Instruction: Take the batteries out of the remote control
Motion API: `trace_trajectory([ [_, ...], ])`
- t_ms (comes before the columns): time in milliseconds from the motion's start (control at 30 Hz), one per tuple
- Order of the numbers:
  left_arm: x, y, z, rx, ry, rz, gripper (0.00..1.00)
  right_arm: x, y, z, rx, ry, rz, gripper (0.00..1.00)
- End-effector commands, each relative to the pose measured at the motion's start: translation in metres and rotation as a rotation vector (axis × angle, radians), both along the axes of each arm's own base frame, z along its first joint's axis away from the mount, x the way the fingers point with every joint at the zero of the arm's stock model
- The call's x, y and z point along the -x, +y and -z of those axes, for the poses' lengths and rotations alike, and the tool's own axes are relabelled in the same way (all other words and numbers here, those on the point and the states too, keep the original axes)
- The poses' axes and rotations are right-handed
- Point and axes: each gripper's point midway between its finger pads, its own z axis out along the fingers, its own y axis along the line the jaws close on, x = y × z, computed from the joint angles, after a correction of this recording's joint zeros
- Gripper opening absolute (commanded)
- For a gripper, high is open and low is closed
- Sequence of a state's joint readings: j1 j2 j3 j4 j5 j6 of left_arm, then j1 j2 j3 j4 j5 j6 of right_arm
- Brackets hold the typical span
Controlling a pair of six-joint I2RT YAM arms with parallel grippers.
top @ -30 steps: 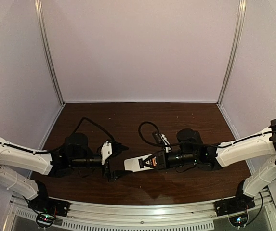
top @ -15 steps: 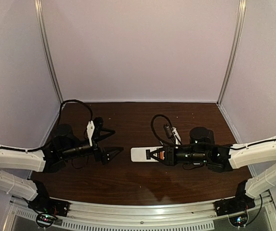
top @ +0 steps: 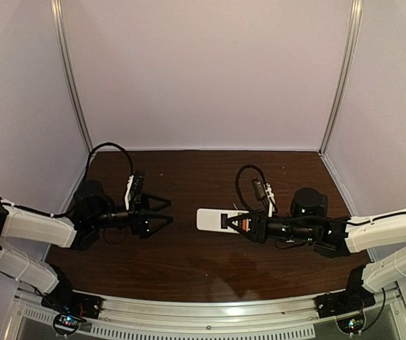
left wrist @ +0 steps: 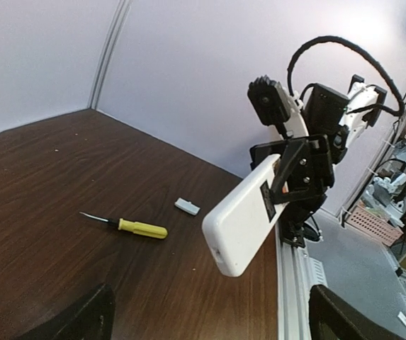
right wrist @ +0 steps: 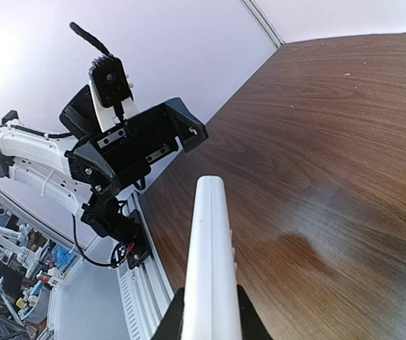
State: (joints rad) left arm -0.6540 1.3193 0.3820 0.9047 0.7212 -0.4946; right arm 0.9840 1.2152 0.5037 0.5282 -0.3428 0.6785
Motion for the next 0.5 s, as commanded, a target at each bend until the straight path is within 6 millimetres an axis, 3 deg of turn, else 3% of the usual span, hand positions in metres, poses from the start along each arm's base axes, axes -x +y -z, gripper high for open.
trace_trajectory([
  [0,0.017,-0.003,-0.031,0.095,-0.020,0.129,0.97,0.010,0.003,-0.035,-0.111,-0.083,-0.070,0.00],
  [467,0.032,-0.013,-0.029,0.108,0.033,0.293,0.87,0.029,0.021,-0.068,-0.208,-0.163,-0.223,0.00],
])
